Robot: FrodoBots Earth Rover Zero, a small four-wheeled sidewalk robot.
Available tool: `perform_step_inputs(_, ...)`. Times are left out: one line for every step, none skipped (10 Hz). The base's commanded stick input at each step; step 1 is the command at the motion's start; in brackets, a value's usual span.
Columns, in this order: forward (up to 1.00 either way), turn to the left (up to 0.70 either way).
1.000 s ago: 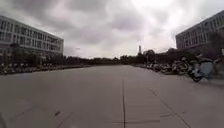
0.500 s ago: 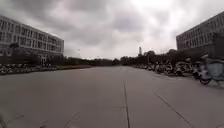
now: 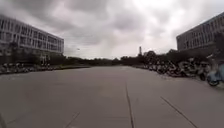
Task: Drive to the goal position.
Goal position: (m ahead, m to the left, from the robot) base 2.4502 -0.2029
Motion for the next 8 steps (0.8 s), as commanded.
perform_step_inputs(0.7,0.0)
perform_step_inputs(0.7,0.0)
perform_step_inputs(0.7,0.0)
perform_step_inputs(0.7,0.0)
perform_step_inputs(0.7,0.0)
perform_step_inputs(0.7,0.0)
perform_step_inputs(0.7,0.0)
perform_step_inputs(0.7,0.0)
